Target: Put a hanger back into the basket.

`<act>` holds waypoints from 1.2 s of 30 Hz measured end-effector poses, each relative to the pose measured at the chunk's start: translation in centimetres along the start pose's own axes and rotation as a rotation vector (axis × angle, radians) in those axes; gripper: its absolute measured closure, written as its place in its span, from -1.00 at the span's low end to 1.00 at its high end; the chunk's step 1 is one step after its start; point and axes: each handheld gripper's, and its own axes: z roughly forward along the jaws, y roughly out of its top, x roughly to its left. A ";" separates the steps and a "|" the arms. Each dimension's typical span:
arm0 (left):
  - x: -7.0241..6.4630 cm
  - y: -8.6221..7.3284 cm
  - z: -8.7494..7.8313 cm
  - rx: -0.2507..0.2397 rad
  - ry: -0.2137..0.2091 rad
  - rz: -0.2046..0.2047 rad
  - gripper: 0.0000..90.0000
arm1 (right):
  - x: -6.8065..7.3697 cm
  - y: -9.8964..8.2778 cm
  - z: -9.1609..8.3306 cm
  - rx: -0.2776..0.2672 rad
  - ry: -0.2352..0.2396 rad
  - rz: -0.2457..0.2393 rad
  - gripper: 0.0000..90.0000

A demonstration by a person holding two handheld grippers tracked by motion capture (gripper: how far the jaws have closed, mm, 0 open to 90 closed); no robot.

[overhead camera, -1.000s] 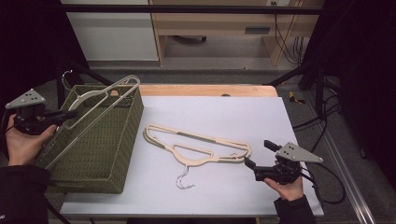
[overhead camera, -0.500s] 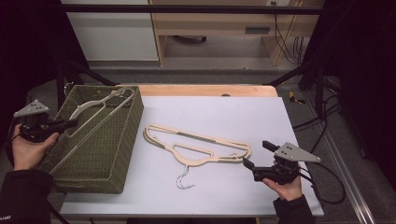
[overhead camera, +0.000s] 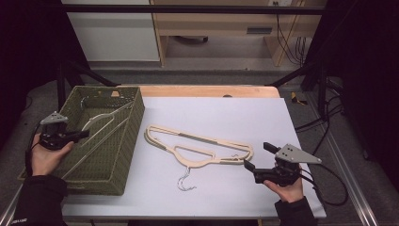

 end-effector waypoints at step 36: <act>1.6 -1.1 -1.0 0.116 0.177 -0.144 0.11 | 0.2 0.0 0.1 -0.001 0.009 -0.002 -0.83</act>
